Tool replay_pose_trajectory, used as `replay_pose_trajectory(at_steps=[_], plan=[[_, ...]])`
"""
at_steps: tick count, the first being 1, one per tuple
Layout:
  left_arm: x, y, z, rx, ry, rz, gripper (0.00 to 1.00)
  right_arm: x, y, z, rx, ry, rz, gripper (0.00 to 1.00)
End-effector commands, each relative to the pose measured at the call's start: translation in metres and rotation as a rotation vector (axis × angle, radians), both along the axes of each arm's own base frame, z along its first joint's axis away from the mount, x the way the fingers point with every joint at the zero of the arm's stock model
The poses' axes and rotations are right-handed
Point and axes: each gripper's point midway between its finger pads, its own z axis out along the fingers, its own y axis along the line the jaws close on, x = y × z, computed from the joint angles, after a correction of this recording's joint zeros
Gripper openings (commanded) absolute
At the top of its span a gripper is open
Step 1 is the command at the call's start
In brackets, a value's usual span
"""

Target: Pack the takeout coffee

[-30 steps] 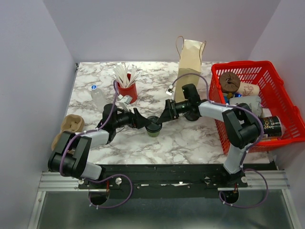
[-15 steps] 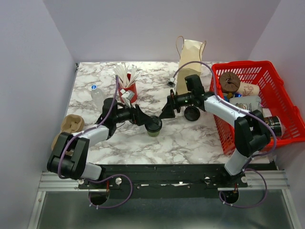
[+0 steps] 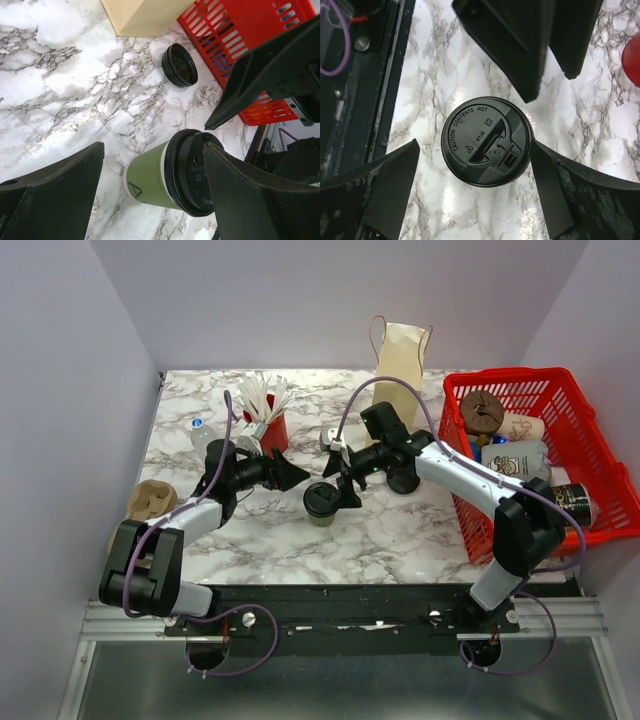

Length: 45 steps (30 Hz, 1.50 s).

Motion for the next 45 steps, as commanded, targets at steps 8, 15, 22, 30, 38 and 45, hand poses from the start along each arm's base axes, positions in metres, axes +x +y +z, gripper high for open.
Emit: replay_pose_trajectory(at_steps=[8, 15, 22, 30, 38, 45], plan=[[0.009, 0.007, -0.017, -0.015, 0.076, 0.057, 0.87, 0.01, 0.005, -0.008, -0.048, -0.222, 0.064, 1.0], [0.011, 0.008, -0.025, -0.014, 0.101, 0.062, 0.87, 0.013, 0.01, -0.016, -0.068, -0.255, 0.086, 1.0], [0.013, 0.01, -0.028, -0.012, 0.109, 0.066, 0.87, 0.01, 0.011, -0.025, -0.092, -0.247, 0.114, 1.0], [0.012, 0.01, -0.035, -0.01, 0.13, 0.07, 0.87, 0.008, 0.01, -0.033, -0.116, -0.245, 0.137, 0.99], [0.012, 0.01, -0.038, -0.007, 0.141, 0.067, 0.86, -0.002, 0.009, -0.035, -0.111, -0.206, 0.169, 0.99], [0.012, 0.009, -0.038, -0.009, 0.139, 0.063, 0.86, -0.007, 0.014, -0.02, -0.067, -0.175, 0.17, 0.99]])
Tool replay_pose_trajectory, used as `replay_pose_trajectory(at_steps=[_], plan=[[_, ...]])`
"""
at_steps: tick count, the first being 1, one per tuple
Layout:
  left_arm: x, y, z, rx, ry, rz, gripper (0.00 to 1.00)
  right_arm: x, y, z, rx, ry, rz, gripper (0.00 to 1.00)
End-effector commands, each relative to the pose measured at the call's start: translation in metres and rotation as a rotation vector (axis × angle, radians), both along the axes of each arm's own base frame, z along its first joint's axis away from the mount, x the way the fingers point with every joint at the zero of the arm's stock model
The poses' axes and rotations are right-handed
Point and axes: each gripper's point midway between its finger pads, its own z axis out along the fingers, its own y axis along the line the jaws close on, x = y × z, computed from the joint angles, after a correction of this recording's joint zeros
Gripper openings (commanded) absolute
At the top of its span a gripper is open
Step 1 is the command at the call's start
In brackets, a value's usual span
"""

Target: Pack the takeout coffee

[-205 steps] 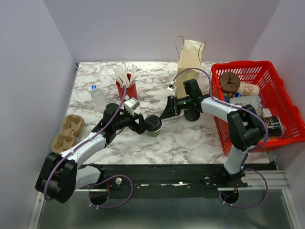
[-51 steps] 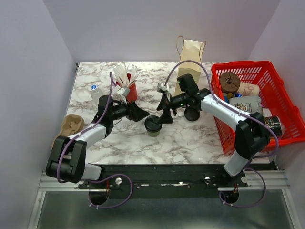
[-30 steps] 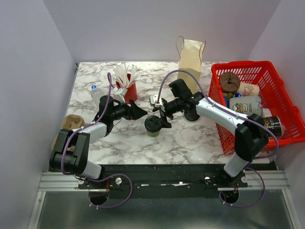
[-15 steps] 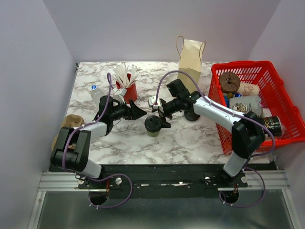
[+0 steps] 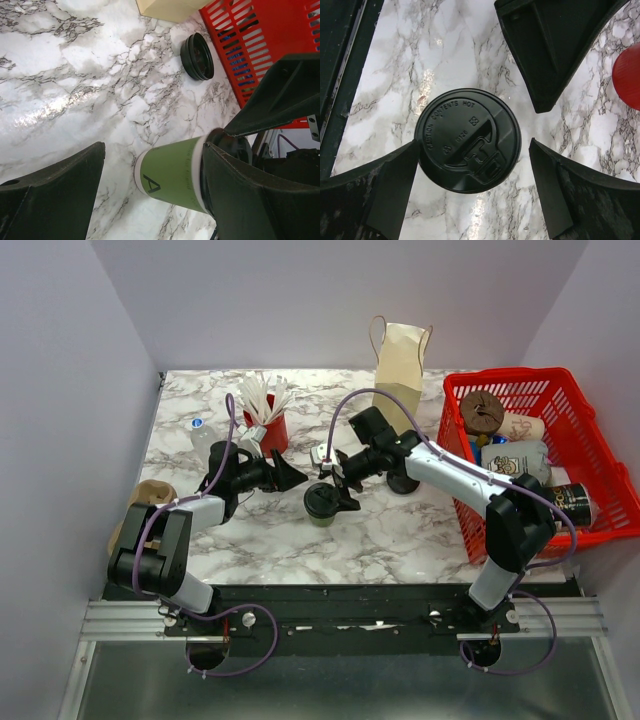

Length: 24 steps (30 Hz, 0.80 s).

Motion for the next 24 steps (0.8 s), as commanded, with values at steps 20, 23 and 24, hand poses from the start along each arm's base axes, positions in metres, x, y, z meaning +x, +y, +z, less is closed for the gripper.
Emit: replay_pose_trajectory(at_steps=[20, 23, 24], plan=[[0.001, 0.002, -0.006, 0.006, 0.004, 0.009, 0.86, 0.005, 0.006, -0.012, -0.027, -0.002, 0.032, 0.98], [-0.002, 0.002, -0.01, 0.003, 0.017, -0.002, 0.86, 0.005, 0.004, -0.017, -0.037, -0.011, 0.031, 0.97], [-0.002, 0.001, -0.009, 0.001, 0.017, -0.007, 0.86, 0.005, 0.003, -0.017, -0.039, -0.013, 0.032, 0.97]])
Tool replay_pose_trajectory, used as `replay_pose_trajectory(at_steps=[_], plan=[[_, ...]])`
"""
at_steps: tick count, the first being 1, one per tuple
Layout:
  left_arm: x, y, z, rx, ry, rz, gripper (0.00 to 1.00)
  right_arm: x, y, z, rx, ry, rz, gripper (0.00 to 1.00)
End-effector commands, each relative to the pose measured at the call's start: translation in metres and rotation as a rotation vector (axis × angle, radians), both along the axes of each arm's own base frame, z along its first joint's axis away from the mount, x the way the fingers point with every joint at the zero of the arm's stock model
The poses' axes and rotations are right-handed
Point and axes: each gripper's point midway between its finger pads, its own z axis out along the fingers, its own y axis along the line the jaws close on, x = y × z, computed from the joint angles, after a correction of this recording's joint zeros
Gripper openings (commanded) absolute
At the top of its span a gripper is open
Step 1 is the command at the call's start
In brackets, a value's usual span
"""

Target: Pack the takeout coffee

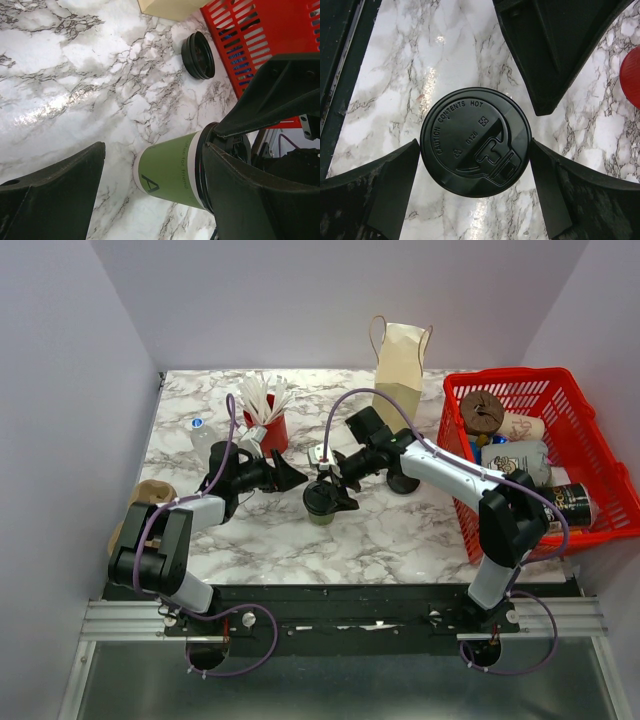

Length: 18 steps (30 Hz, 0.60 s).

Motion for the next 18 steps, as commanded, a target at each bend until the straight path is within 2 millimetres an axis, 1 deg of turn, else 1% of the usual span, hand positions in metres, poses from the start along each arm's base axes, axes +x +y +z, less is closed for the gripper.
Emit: replay_pose_trajectory(at_steps=[1, 7, 14, 18], plan=[[-0.004, -0.001, -0.007, -0.008, 0.011, -0.021, 0.86, 0.002, 0.0, -0.011, -0.026, -0.028, 0.019, 0.96], [-0.006, -0.004, -0.006, -0.025, 0.02, -0.04, 0.85, 0.004, -0.001, -0.017, -0.04, -0.037, 0.015, 0.93], [-0.009, -0.005, -0.002, -0.054, 0.023, -0.049, 0.85, 0.004, -0.004, -0.028, -0.066, -0.04, 0.01, 0.93], [-0.014, -0.006, -0.005, -0.058, 0.045, -0.054, 0.85, 0.004, -0.005, -0.033, -0.078, -0.036, 0.006, 0.92]])
